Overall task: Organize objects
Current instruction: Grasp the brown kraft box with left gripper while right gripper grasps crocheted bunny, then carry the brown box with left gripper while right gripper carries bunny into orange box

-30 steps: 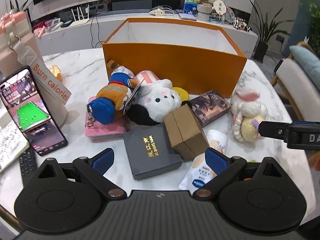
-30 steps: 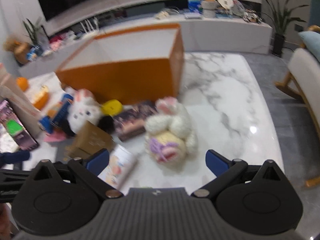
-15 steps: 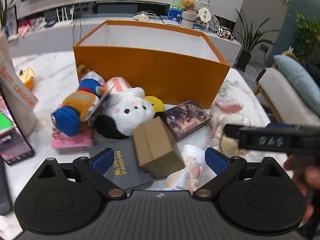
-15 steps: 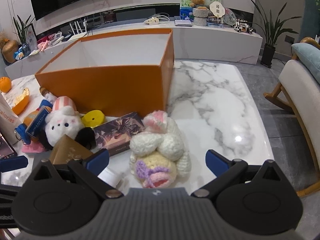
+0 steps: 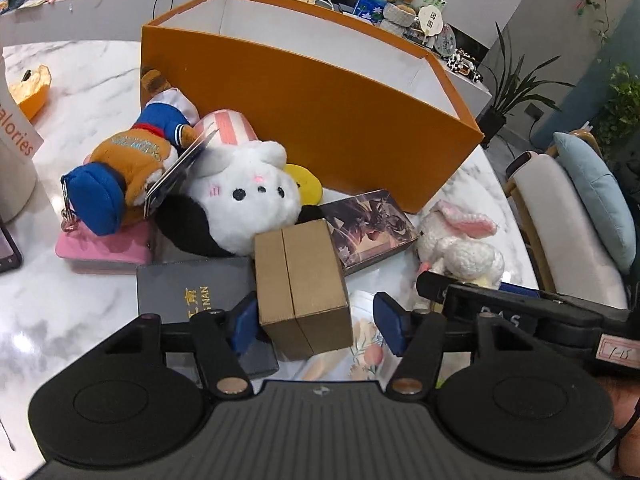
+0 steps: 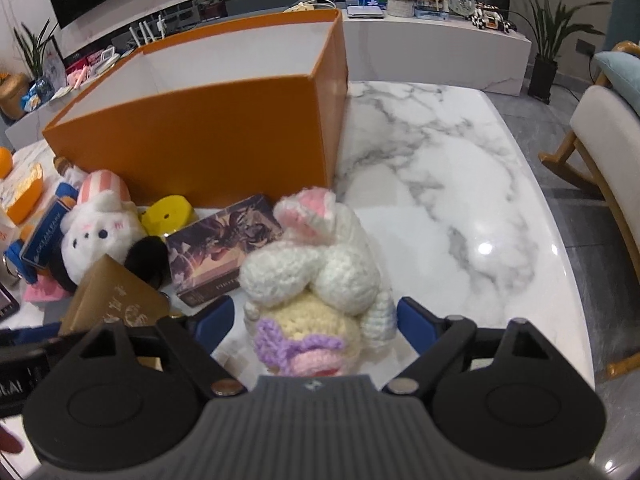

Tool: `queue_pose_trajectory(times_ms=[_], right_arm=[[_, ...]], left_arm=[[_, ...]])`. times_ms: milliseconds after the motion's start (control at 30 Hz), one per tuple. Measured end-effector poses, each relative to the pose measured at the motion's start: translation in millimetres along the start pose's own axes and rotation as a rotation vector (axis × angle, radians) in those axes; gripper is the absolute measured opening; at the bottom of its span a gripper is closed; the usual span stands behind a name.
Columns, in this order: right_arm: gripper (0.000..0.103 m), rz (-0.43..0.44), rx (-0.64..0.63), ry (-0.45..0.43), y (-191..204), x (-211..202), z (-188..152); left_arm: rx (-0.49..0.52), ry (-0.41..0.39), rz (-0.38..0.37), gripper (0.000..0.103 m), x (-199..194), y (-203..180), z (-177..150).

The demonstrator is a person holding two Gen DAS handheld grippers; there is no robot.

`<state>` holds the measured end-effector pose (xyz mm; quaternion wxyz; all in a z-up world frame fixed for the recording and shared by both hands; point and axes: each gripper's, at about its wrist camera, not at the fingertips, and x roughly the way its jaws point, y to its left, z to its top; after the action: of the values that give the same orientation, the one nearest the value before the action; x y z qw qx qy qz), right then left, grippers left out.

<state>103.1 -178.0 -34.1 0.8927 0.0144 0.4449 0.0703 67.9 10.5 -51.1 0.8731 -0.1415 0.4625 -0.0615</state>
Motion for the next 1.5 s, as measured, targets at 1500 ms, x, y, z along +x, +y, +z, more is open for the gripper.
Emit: queue_pose_trajectory(times_ms=[1500], right_arm=[[0.074, -0.005, -0.018, 0.025, -4, -5, 0]], left_arm=[[0.147, -0.068, 0.102, 0.059, -8, -24, -2]])
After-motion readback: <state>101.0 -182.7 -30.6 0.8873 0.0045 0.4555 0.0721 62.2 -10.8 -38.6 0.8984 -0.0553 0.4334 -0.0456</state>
